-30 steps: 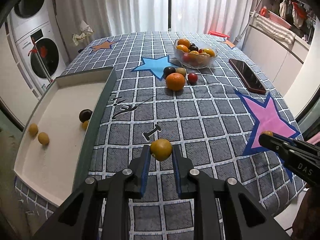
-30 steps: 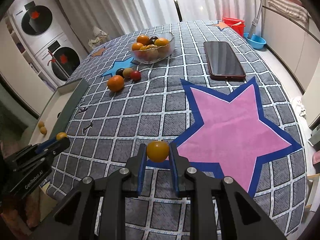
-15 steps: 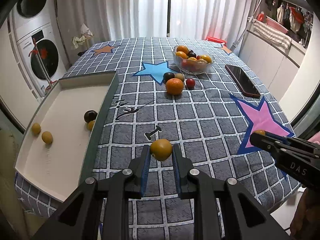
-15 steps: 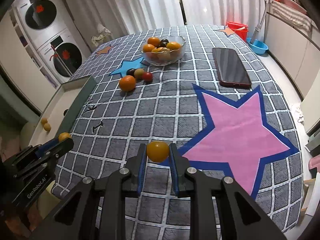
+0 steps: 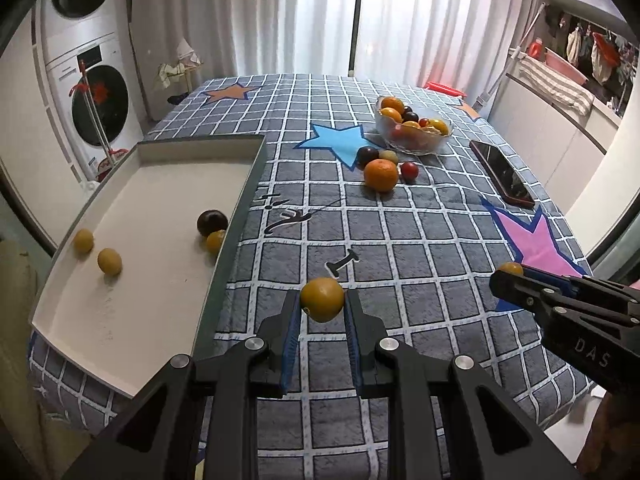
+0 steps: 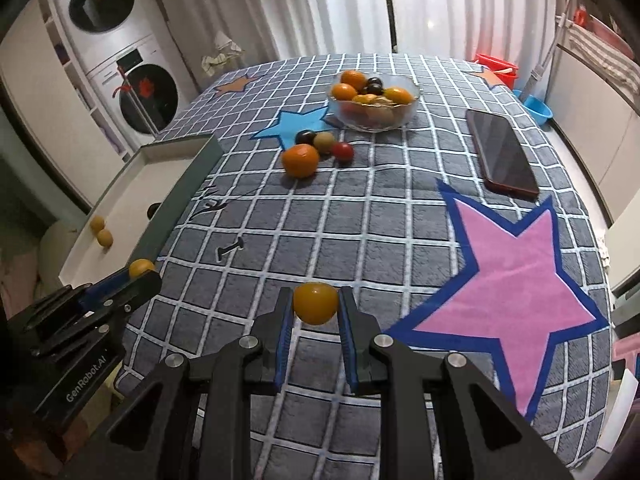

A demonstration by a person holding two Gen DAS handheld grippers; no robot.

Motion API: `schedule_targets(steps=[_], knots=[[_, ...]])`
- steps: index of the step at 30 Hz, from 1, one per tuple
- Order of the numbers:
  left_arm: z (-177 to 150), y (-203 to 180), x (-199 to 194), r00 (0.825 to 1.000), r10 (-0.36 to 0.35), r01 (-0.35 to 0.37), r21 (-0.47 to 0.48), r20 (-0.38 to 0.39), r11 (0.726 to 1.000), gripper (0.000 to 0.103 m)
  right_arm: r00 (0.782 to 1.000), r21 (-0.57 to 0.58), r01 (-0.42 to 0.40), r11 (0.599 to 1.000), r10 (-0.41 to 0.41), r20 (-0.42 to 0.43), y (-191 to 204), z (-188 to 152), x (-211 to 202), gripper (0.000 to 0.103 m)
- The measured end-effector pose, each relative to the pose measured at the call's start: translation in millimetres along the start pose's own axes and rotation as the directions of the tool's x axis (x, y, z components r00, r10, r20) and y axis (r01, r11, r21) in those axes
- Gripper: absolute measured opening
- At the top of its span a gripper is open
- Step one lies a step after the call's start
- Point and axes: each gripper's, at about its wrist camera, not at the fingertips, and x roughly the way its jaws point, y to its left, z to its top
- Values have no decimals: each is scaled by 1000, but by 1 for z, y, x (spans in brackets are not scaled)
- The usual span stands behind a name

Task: Organize fruits
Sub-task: 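Carry both small yellow fruits over the white tray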

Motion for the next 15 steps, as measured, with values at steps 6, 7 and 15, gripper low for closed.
schedule_targets(steps=[6,7,15], knots=[[1,15,2,1000,12,-11,-17,5,1000,23,1000,-42,-9,999,8,-18,21,8,8,24],[3,20,2,1000,19,-18,-21,9,1000,23,1000,-48,-11,999,10,-18,24,10,8,24],[16,70,1,995,99,-96,-87,23,992,23,998,-112,-58,992,54,-34,66,33,22,24]])
